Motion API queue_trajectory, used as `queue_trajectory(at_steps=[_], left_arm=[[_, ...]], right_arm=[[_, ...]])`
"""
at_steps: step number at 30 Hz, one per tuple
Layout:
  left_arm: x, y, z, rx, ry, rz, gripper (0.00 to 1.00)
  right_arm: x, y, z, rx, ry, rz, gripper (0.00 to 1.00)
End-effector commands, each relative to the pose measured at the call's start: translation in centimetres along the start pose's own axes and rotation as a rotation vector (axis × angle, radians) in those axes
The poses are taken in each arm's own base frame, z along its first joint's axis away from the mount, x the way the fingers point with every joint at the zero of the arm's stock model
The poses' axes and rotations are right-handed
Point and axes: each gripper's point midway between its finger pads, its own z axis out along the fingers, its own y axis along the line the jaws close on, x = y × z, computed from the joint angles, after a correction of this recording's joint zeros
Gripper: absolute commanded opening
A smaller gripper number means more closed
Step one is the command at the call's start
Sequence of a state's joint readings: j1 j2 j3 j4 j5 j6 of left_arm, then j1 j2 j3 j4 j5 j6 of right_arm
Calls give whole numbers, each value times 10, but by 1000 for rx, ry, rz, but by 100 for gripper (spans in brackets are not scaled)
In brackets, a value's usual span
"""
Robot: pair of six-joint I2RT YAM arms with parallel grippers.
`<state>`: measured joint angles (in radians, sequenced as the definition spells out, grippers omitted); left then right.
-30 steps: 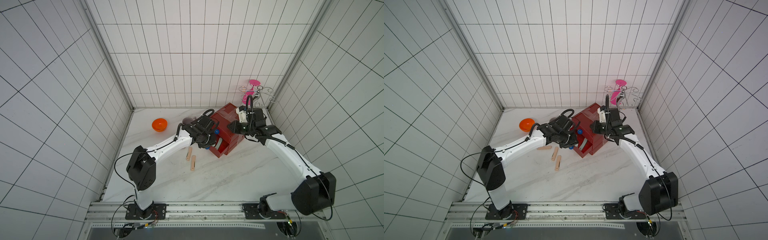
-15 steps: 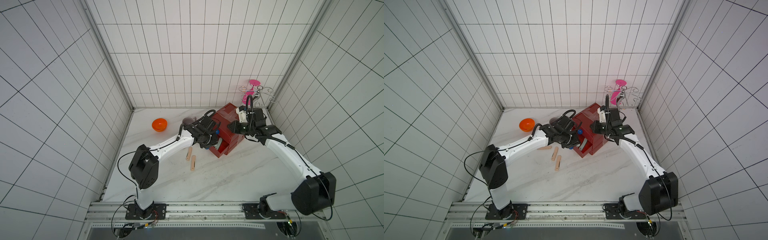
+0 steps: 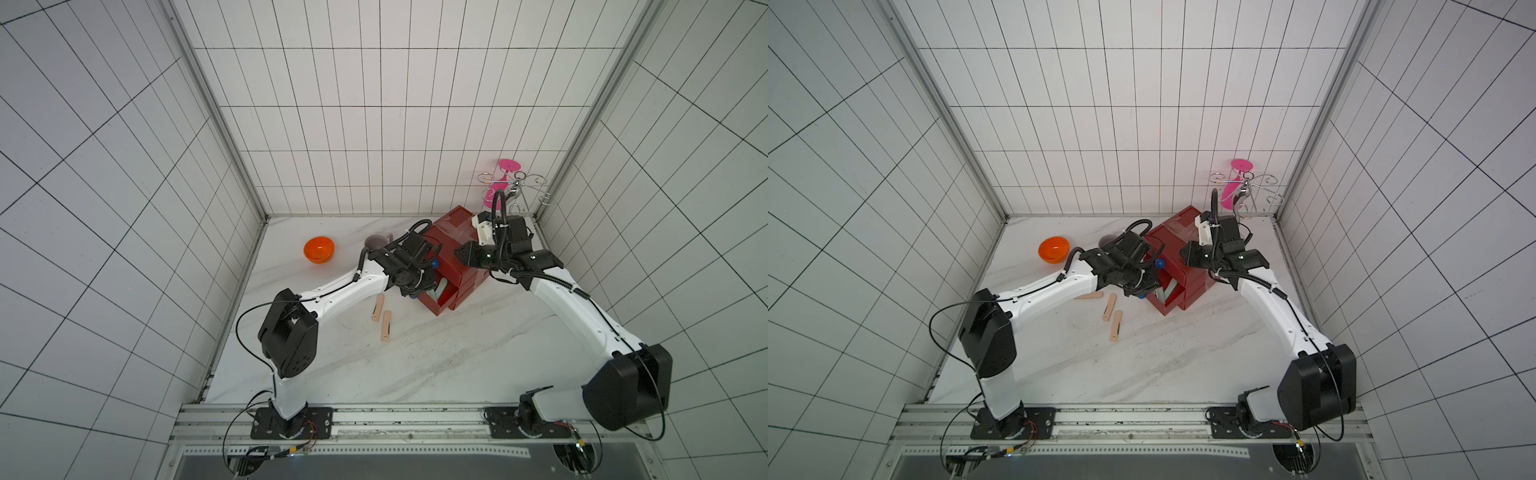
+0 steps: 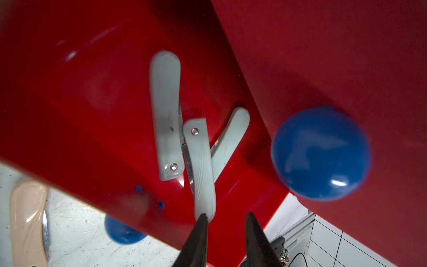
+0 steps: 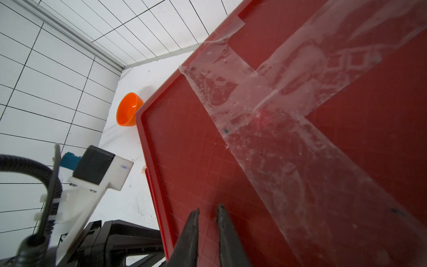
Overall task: Place the fruit knives into the drawer by color
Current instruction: Place the fruit knife in the drawer, then close the drawer in the storage box.
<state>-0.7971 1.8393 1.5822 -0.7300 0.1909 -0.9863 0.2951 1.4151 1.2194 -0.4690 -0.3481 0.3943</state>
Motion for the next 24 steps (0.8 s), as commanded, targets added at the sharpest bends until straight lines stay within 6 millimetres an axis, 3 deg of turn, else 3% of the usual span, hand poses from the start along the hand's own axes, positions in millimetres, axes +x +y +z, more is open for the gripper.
queue_trajectory(at_steps=[1, 5, 11, 18, 24], left_arm=[[-13, -18, -30, 39, -88, 29, 31], [-20, -23, -56, 39, -142, 59, 26], [-22, -10, -82, 51, -242, 67, 18], [-2, 16, -69, 113, -235, 18, 1], [9, 33, -50, 122, -207, 0, 0]], right_arm=[[150, -61, 10, 236, 564, 168, 19], [150, -61, 10, 240, 565, 165, 19], [151, -62, 10, 241, 569, 166, 19], [149, -62, 8, 246, 571, 159, 19], [150, -62, 7, 248, 575, 161, 19]])
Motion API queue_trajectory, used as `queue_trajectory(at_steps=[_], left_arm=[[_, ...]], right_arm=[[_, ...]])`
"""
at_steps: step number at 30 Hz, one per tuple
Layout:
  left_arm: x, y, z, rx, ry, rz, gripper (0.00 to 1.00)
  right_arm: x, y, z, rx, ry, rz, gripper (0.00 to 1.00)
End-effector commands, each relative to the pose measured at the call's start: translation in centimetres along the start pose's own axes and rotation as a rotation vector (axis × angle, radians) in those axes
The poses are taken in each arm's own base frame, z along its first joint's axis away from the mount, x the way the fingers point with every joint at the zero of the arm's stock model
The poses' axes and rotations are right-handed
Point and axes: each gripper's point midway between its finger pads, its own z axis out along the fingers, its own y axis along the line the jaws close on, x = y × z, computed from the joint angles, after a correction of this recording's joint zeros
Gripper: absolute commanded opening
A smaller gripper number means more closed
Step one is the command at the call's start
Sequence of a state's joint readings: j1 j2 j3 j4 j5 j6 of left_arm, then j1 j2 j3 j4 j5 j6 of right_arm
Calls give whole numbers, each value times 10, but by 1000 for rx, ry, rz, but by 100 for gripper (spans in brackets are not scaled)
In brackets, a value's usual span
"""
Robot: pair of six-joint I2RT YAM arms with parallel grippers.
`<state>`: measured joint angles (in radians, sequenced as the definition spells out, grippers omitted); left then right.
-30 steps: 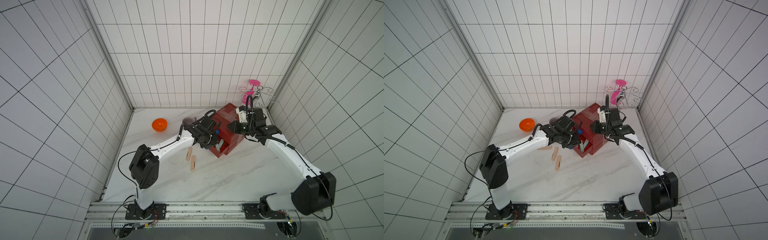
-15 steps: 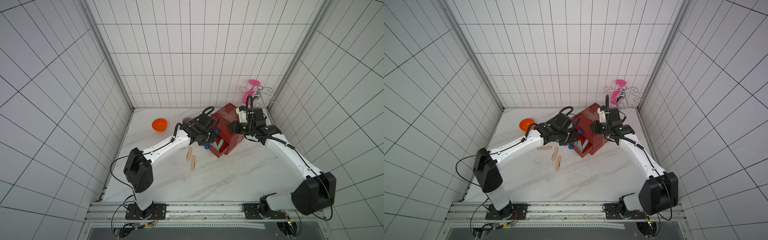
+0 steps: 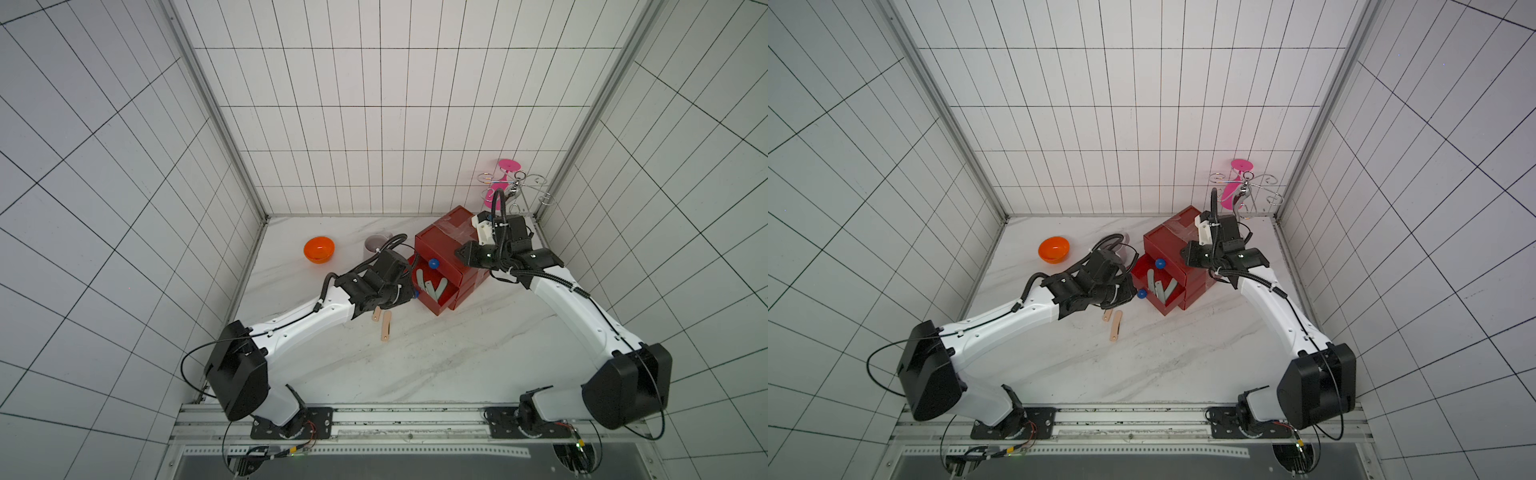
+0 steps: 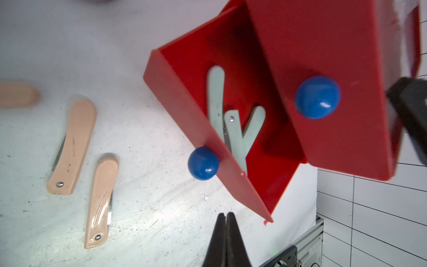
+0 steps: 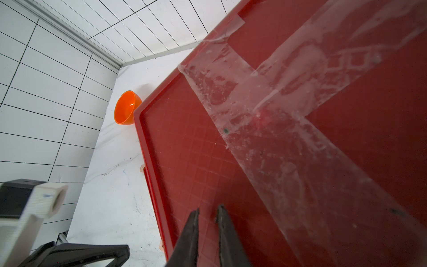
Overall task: Place the fruit knives into the drawer by color
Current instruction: Close the drawer in the storage box.
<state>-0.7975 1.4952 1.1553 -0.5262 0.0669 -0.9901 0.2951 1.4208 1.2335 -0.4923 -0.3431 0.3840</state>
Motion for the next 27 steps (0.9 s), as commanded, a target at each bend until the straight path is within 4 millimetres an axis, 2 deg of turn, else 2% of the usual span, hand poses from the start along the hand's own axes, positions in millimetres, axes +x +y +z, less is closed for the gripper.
queue_trajectory(at_steps=[1, 8, 18, 27], left_arm=[[-7, -16, 1, 87, -39, -18, 0], [-2, -6, 17, 90, -38, -38, 0], [0, -12, 44, 117, -12, -48, 0], [-5, -20, 57, 146, -24, -61, 0]], right_arm=[[150, -60, 10, 236, 565, 164, 19], [149, -61, 10, 242, 570, 162, 19], [150, -62, 10, 247, 576, 166, 19], [153, -64, 11, 251, 588, 166, 19]])
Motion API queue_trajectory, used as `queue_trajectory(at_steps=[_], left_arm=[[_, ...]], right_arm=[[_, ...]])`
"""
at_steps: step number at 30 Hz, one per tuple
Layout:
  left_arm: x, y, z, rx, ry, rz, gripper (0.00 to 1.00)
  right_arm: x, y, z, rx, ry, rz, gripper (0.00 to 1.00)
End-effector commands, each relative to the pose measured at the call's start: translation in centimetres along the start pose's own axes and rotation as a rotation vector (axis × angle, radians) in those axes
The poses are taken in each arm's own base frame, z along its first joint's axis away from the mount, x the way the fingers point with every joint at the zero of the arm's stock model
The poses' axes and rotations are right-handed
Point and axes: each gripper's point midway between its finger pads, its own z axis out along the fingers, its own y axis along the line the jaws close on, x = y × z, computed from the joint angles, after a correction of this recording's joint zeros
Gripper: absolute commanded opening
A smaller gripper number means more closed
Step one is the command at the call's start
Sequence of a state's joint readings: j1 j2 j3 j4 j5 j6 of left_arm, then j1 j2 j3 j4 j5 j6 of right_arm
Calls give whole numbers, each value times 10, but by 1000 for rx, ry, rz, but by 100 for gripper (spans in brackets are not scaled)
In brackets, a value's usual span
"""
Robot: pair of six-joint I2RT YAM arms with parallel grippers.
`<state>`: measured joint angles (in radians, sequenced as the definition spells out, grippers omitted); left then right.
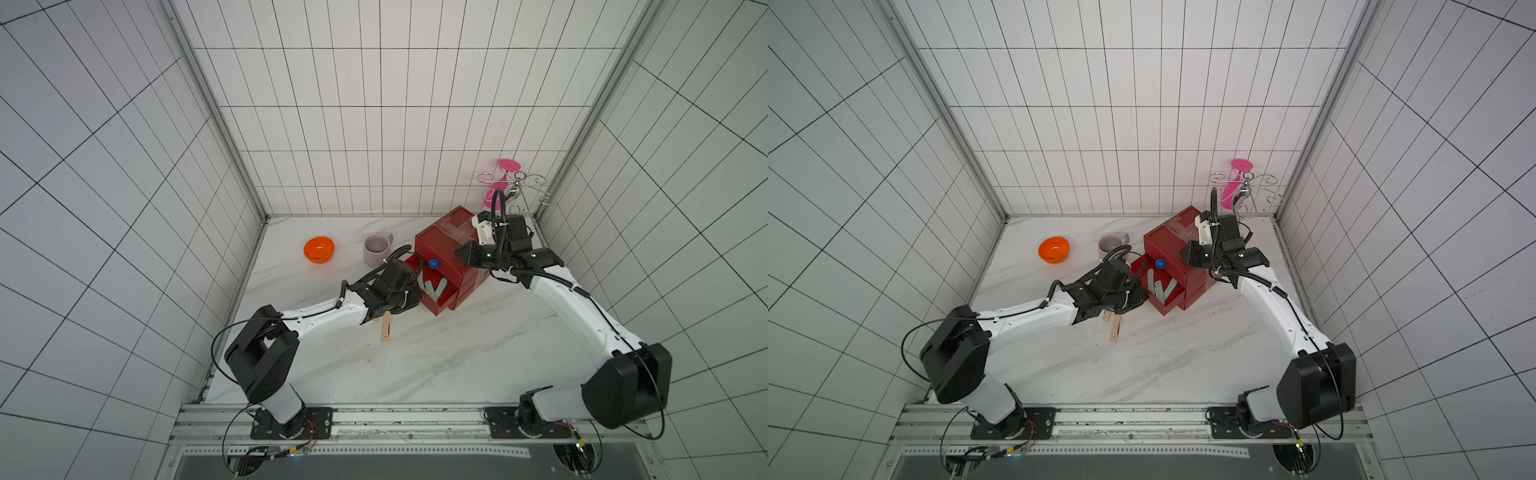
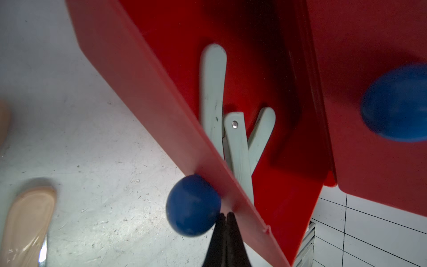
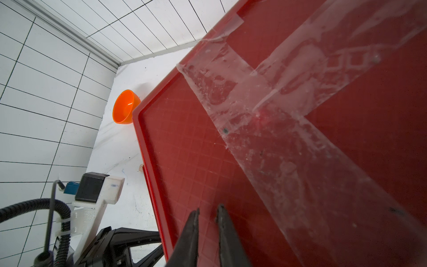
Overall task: Place the fruit knives into the drawer by color
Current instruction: Close the drawer in the storage box.
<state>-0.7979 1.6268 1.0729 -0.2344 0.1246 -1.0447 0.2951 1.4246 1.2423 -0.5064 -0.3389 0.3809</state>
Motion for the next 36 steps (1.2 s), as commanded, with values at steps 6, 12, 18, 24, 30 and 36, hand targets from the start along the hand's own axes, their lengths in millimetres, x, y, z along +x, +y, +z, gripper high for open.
queue_trajectory(at_steps=[6, 12, 18, 24, 30, 36], left_arm=[[-13, -23, 16, 77, -34, -26, 0], [-16, -31, 31, 102, -28, -39, 0], [-24, -42, 40, 140, -45, -54, 0], [-29, -52, 48, 176, -56, -68, 0], [-30, -59, 57, 220, -49, -89, 0], [-31, -67, 58, 283, -63, -108, 0]], right_arm=[[154, -63, 14, 244, 588, 165, 19], [155, -63, 15, 244, 591, 168, 19], [156, -64, 14, 245, 593, 169, 19], [158, -64, 14, 246, 598, 170, 19], [159, -64, 14, 244, 600, 170, 19], [160, -63, 14, 236, 604, 174, 19]])
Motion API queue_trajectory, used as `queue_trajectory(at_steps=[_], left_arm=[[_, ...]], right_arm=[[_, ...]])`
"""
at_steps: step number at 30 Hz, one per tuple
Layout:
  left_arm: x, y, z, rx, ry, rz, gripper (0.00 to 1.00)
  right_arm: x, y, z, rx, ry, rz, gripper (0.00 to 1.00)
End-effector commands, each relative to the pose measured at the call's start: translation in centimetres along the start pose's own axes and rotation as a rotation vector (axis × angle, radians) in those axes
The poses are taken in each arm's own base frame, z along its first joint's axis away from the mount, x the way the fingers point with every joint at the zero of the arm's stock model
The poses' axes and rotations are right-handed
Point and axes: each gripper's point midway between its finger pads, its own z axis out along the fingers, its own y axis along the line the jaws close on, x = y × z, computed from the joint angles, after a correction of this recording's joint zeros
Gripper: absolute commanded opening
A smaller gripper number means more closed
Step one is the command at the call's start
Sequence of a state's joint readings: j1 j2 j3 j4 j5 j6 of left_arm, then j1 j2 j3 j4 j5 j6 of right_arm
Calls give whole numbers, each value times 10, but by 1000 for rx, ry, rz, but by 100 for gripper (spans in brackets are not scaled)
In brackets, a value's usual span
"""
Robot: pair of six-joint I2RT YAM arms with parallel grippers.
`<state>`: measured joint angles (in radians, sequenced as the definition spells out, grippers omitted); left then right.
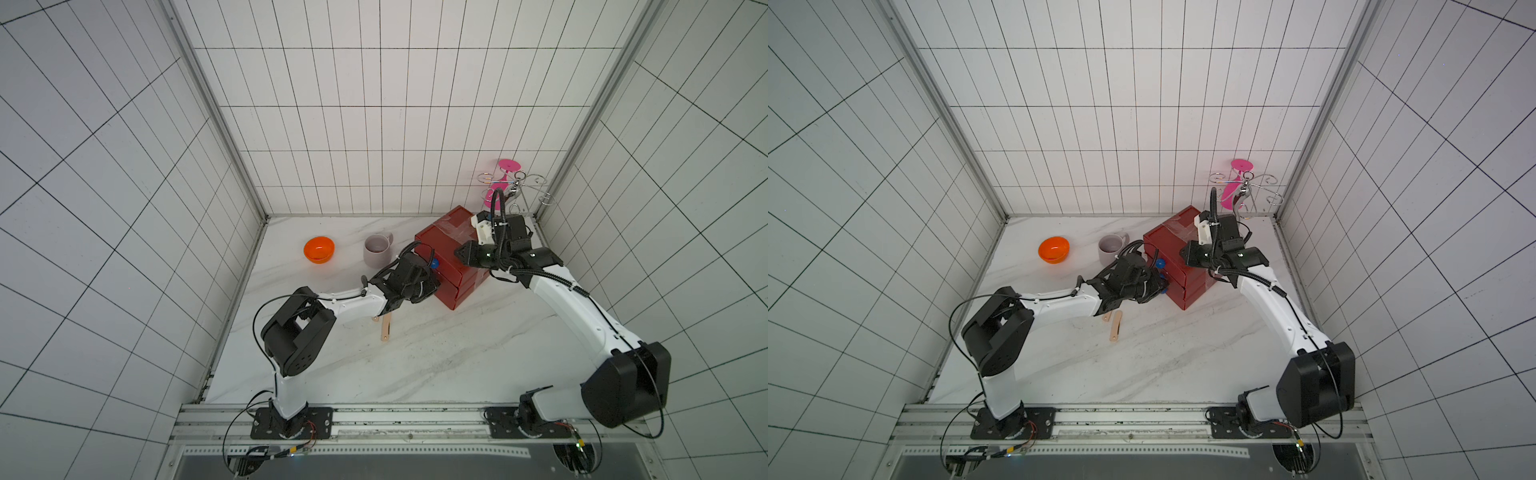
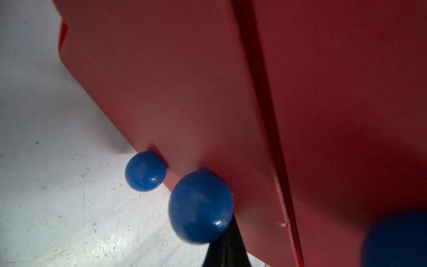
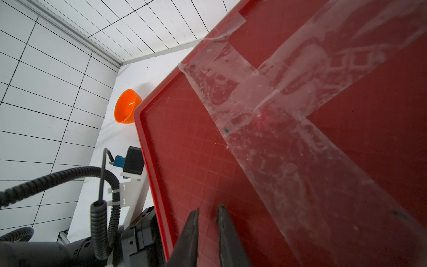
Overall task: Place the fruit knives into the drawer by color
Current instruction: Close the drawer in the storage box, then open the drawer in the storage box.
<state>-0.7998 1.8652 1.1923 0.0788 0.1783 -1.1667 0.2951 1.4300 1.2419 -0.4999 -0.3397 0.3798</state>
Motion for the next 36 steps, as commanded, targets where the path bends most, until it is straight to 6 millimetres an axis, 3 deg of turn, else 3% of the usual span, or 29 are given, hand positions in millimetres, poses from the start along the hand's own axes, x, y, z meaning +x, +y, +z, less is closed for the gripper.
queue_trajectory(at_steps=[1, 11, 23, 31, 36], left_arm=[[-7, -22, 4, 101, -30, -17, 0], [1, -27, 4, 163, -10, -40, 0], [10, 3, -27, 103, -39, -48, 0], [11, 28, -23, 55, -36, -53, 27], [8, 44, -22, 51, -50, -74, 36]], right_arm=[[161, -62, 12, 233, 605, 176, 19], [160, -61, 12, 225, 599, 180, 19], [156, -59, 16, 216, 590, 187, 19], [155, -59, 17, 216, 589, 187, 19], [156, -60, 17, 217, 593, 188, 19]])
